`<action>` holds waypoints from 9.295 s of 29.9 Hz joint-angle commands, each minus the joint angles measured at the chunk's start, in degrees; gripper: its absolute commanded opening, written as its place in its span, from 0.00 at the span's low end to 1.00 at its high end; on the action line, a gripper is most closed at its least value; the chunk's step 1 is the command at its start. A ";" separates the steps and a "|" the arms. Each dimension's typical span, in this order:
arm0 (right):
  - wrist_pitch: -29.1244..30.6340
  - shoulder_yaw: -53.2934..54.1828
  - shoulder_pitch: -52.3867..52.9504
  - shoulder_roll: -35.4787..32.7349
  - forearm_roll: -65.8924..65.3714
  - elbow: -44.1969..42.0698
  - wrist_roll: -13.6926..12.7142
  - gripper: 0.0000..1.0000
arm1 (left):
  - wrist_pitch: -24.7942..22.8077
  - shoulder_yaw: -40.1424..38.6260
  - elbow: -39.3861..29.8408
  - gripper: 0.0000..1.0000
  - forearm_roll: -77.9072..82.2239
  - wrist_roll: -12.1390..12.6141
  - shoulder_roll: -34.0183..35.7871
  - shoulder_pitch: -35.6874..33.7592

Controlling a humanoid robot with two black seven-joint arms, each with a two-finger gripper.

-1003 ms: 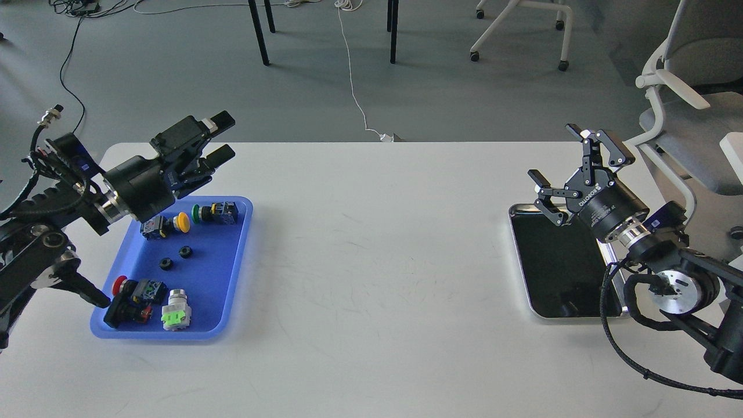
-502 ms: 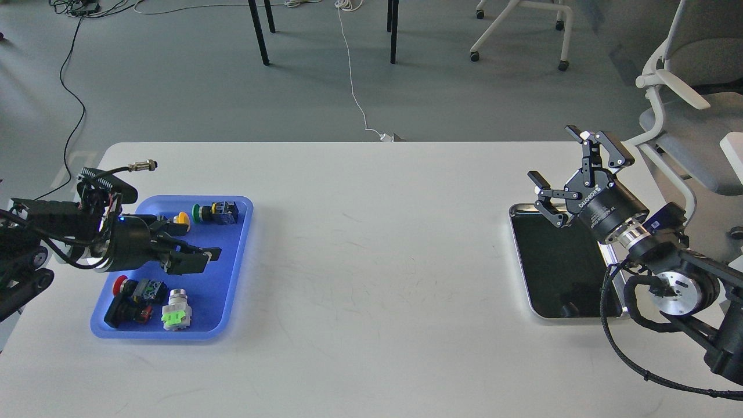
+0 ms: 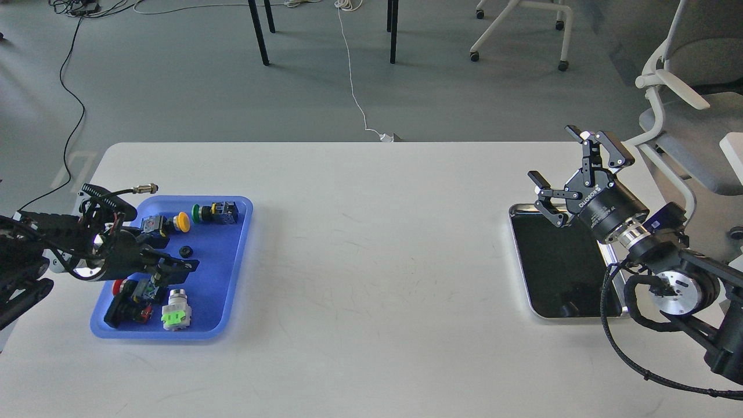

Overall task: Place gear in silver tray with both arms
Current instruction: 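Close the left gripper on the small black gear in the blue tray, then lift the gear with the left gripper, carry it to table center, release, then move the right gripper toward the black gear on the table, then lower the right gripper and grasp the black gear, then carry the gear with the right gripper into the silver tray and release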

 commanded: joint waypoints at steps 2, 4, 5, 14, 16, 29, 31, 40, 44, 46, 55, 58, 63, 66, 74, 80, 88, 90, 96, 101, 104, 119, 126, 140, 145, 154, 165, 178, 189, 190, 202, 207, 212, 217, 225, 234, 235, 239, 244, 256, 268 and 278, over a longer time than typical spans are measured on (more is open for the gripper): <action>0.00 0.01 -0.01 0.06 0.00 0.00 0.00 0.99 | 0.38 0.44 1.13 0.71 -0.05 0.00 -0.69 -0.80; 0.00 0.01 -0.01 0.06 0.00 0.00 0.00 0.99 | 0.38 0.52 1.22 0.71 -0.05 0.00 -0.87 -0.80; 0.00 0.01 -0.01 0.06 0.00 0.00 0.00 0.99 | 0.47 0.52 1.30 0.71 0.04 0.00 -1.13 -0.80; 0.00 0.10 0.07 -0.03 0.00 0.00 0.00 0.99 | 1.08 2.11 3.76 0.57 0.04 0.00 -2.71 -1.41; 0.00 0.01 0.07 -0.03 0.00 0.00 0.00 0.99 | 1.08 2.63 4.90 0.52 0.04 0.00 -3.59 -2.38; 0.00 0.19 0.07 -0.29 0.00 0.00 0.00 0.99 | 1.44 3.34 5.61 0.13 0.47 0.00 -3.77 -2.82; 0.00 0.19 0.07 -0.29 0.00 0.00 0.00 0.99 | 1.52 3.34 5.70 0.12 0.65 0.00 -3.68 -2.82; 0.00 0.27 0.16 -0.47 0.00 0.00 0.00 0.99 | 0.12 3.16 -3.24 0.12 -0.23 0.00 -1.41 -7.12; -0.17 0.45 0.07 -0.56 0.00 -0.08 0.00 0.99 | -4.97 2.99 -11.34 0.13 -3.38 0.00 1.95 -10.72; -0.44 0.45 -0.01 -0.30 0.00 -0.17 0.00 0.99 | -6.82 3.07 -13.89 0.13 -5.06 0.00 1.77 -13.18; -0.70 0.72 -0.10 -0.03 0.71 -3.16 0.00 0.99 | -8.55 3.95 -17.24 0.14 -3.22 0.00 -10.16 -18.02; -0.62 0.89 -0.63 -0.56 0.88 -3.16 0.00 0.99 | -8.55 7.37 -15.67 0.14 0.29 0.00 -15.88 -20.30; -0.70 0.98 -0.89 -1.35 1.06 -3.16 0.00 0.99 | -8.55 13.17 -8.29 0.14 1.88 0.00 -25.99 -24.08; -0.70 0.98 -0.89 -1.79 1.06 -3.07 0.00 0.99 | -8.55 15.55 -3.63 0.14 1.88 0.00 -31.18 -25.14; -0.70 0.98 -0.89 -1.88 1.06 -3.07 0.00 0.99 | -8.55 19.06 2.44 0.14 1.97 0.00 -37.95 -24.44; -0.70 0.98 -0.89 -1.88 1.06 -3.07 0.00 0.99 | -8.55 20.12 2.89 0.15 1.88 0.00 -39.19 -24.35; -0.70 0.89 -0.80 -1.88 1.06 -2.98 0.00 0.99 | -8.55 20.39 2.89 0.22 1.97 0.00 -39.36 -23.65; -0.70 0.98 -0.80 -1.88 1.06 -2.98 0.00 0.99 | -8.55 21.09 3.15 0.25 1.88 0.00 -39.45 -23.65; -0.70 0.98 -0.80 -1.79 1.06 -2.98 0.00 0.99 | -8.41 21.71 4.20 0.35 1.88 0.00 -39.45 -23.65; -0.62 0.89 -0.72 -1.88 1.06 -2.98 0.00 0.99 | -8.32 21.44 4.12 0.74 1.27 0.00 -39.45 -23.74; 0.00 0.37 -0.80 -2.05 0.79 -2.72 0.00 0.99 | -7.01 20.48 3.50 0.80 0.74 0.00 -38.57 -24.00; 6.73 -6.99 13.32 -5.74 -37.31 -2.11 0.00 0.99 | 3.72 -1.30 -9.06 0.98 -69.69 0.00 -20.12 -9.79; 6.59 -31.69 35.47 -2.33 -52.81 -2.11 0.00 0.99 | 3.55 -17.65 -10.12 0.98 -79.68 0.00 -18.53 3.93; 1.77 -51.13 50.16 17.62 -76.98 -2.72 0.00 0.99 | 0.91 -30.76 -11.62 0.98 -86.54 0.00 -18.62 12.65; -2.45 -57.37 52.28 23.60 -79.36 -3.86 0.00 0.98 | 0.91 -30.85 -11.62 0.98 -86.54 0.00 -18.88 12.65; -11.59 -63.88 51.58 32.48 -80.51 -6.67 0.00 0.96 | 0.91 -30.85 -12.41 0.98 -86.54 0.00 -18.80 13.17; -18.01 -65.64 46.40 34.42 -80.42 -9.31 0.00 0.95 | 0.91 -31.03 -12.49 0.98 -86.54 0.00 -18.71 13.96; -22.15 -65.73 42.79 34.42 -80.51 -11.68 0.00 0.93 | 0.73 -31.73 -13.28 0.98 -86.54 0.00 -18.71 14.93; -22.68 -65.91 41.21 34.42 -80.42 -13.27 0.00 0.81 | 0.73 -32.26 -13.73 0.98 -86.54 0.00 -18.71 15.64; -22.76 -65.91 41.03 34.42 -80.42 -13.27 0.00 0.79 | 0.73 -32.26 -13.73 0.98 -86.54 0.00 -18.71 15.72; -23.55 -65.91 40.33 34.42 -80.51 -14.23 0.00 0.55 | 0.73 -32.35 -13.99 0.98 -86.54 0.00 -18.71 15.90; -23.82 -66.96 40.15 34.42 -80.51 -14.41 0.00 0.46 | 0.73 -32.35 -13.99 0.98 -86.54 0.00 -18.71 15.90; -24.08 -67.40 40.15 34.42 -80.51 -14.67 0.00 0.36 | 0.73 -32.35 -13.99 0.98 -86.54 0.00 -18.71 15.90; -24.08 -67.49 40.15 34.42 -80.51 -14.67 0.00 0.26 | 0.73 -32.35 -13.99 0.98 -86.54 0.00 -18.71 15.99; -24.08 -67.49 40.15 34.42 -80.51 -14.76 0.00 0.19 | 0.73 -32.35 -13.99 0.98 -86.54 0.00 -18.71 15.99; -24.78 -67.14 44.62 34.42 -80.24 -14.85 0.00 0.17 | 0.73 -32.26 -13.99 0.98 -86.54 0.00 -18.71 15.99; -24.79 -67.05 45.68 34.42 -80.16 -14.59 0.00 0.17 | 0.73 -32.26 -13.99 0.98 -86.54 0.00 -18.62 15.99; -24.79 -67.22 49.55 29.87 -80.59 -12.57 0.00 0.17 | 0.73 -32.17 -13.99 0.98 -86.54 0.00 -18.80 15.99; -24.52 -67.49 50.70 18.53 -81.47 -9.84 0.00 0.17 | 0.73 -31.82 -13.99 0.98 -86.45 0.00 -19.50 15.90; -24.26 -71.62 45.26 1.91 -87.19 -10.54 0.00 0.18 | 0.73 -31.29 -13.99 0.98 -86.27 0.00 -21.78 15.90; -24.61 -71.18 39.10 2.17 -87.10 -13.00 0.00 0.26 | 0.73 -31.29 -13.99 0.98 -86.18 0.00 -22.14 15.90; -24.87 -67.23 39.45 1.64 -86.66 -12.13 0.00 0.94 | 0.73 -31.47 -13.99 0.98 -86.18 0.00 -21.87 15.90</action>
